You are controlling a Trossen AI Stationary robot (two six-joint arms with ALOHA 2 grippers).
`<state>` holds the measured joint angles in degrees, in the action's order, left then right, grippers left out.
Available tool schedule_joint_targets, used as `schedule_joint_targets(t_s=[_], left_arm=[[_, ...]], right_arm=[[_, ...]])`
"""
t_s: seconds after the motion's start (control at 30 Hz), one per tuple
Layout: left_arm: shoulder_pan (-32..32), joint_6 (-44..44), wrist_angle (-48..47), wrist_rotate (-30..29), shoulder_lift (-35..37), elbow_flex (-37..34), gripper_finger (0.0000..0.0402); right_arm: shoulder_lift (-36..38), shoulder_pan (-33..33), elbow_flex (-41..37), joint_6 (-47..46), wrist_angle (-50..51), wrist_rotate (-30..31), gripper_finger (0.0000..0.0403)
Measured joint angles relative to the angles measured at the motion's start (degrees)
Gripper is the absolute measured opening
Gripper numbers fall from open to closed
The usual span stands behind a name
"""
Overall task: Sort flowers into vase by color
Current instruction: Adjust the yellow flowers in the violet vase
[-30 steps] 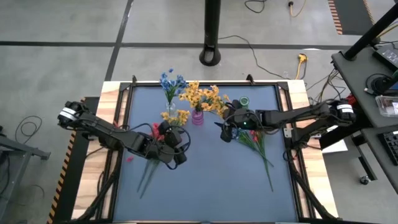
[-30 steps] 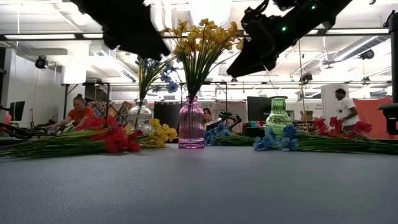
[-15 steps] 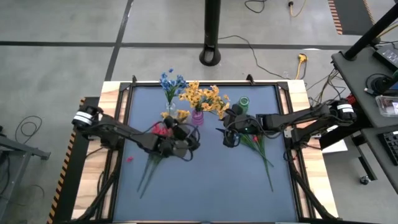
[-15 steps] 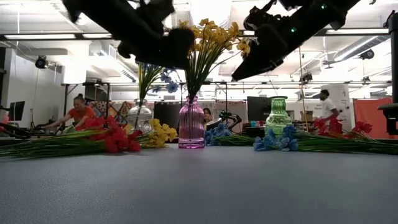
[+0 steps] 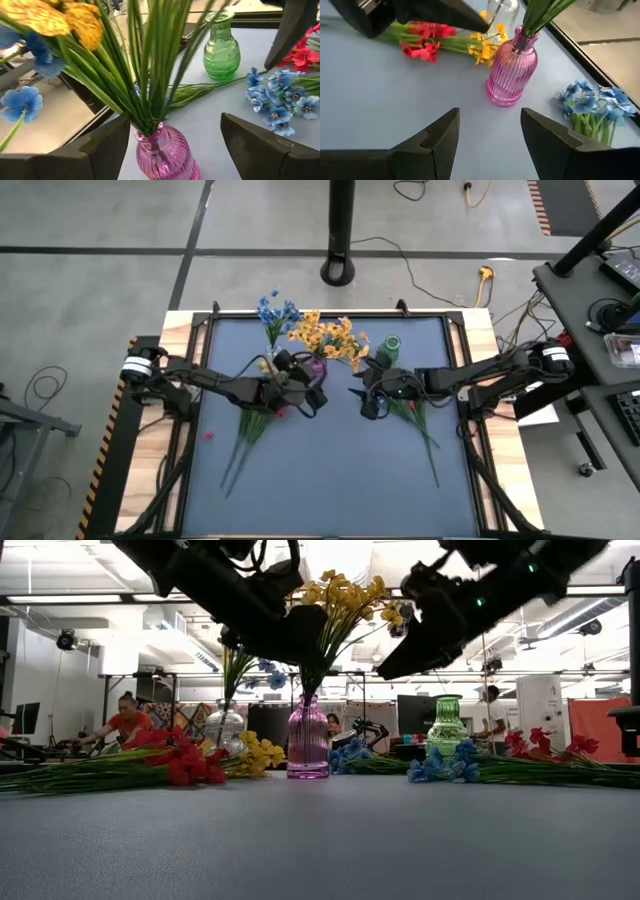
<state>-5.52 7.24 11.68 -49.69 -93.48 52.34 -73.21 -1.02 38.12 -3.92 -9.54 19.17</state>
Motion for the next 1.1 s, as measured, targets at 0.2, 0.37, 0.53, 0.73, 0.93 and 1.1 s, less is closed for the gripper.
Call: schedule_joint_targets(t_s=[0.2, 0.37, 0.53, 0.73, 0.93, 1.1], left_arm=[[3.0, 0.1, 0.5, 2.8, 0.0, 0.0, 0.0293], [5.0, -0.2, 2.8, 4.4, 0.0, 0.0, 0.0293], [6.2, 1.4, 2.7, 4.4, -0.1, 0.0, 0.0293], [7.2, 2.7, 2.4, 4.4, -0.1, 0.0, 0.0292], [7.3, 1.8, 2.7, 4.9, -0.4, 0.0, 0.0268], [7.5, 1.6, 2.9, 4.9, -0.4, 0.0, 0.0224]], right_arm=[[0.0, 2.1, -8.3, -0.1, -17.5, 0.1, 0.0203], [0.0, 3.3, -9.5, -0.6, -18.2, -0.1, 0.0203], [0.0, 3.3, -9.6, -0.1, -18.5, -0.1, 0.0203], [0.0, 3.3, -9.5, 0.3, -18.5, -0.1, 0.0203], [0.0, 3.3, -9.5, 0.2, -18.5, -0.1, 0.0203], [0.0, 3.3, -9.5, -0.1, -18.5, -0.1, 0.0203]])
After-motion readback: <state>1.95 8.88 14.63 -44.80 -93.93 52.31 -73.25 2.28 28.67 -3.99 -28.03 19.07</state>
